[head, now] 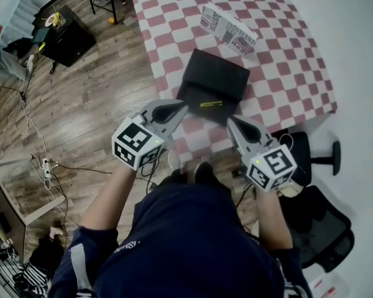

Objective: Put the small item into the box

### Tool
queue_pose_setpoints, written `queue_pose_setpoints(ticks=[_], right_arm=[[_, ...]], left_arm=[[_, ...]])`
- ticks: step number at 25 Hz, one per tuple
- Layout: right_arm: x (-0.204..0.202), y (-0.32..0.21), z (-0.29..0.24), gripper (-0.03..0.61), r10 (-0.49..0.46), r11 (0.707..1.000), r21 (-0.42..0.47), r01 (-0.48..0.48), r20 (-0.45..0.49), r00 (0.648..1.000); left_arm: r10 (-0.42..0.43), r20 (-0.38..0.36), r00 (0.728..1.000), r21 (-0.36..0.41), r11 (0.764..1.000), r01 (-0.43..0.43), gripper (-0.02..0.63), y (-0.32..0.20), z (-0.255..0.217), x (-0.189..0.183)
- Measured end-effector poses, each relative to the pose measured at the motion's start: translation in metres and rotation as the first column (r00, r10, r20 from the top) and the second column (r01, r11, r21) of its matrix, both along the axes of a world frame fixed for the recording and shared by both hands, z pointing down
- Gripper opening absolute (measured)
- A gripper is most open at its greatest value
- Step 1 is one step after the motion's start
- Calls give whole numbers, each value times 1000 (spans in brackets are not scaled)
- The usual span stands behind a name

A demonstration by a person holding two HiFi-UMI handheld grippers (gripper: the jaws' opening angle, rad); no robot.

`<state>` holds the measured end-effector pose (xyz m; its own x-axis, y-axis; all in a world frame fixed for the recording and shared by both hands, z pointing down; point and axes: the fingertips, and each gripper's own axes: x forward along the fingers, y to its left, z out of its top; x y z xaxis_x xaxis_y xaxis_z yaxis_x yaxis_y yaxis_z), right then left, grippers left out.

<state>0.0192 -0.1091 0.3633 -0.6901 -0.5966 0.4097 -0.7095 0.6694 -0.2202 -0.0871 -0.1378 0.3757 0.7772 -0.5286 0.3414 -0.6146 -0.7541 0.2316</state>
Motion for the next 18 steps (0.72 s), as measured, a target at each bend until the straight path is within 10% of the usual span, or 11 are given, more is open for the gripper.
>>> queue_pose_setpoints(ticks=[18], right_arm=[[-9,13,-2,15,-27,1000,8,27,-16,1000]], left_arm=[[3,-20,1000,28,1000,-3,31,10,-10,6]])
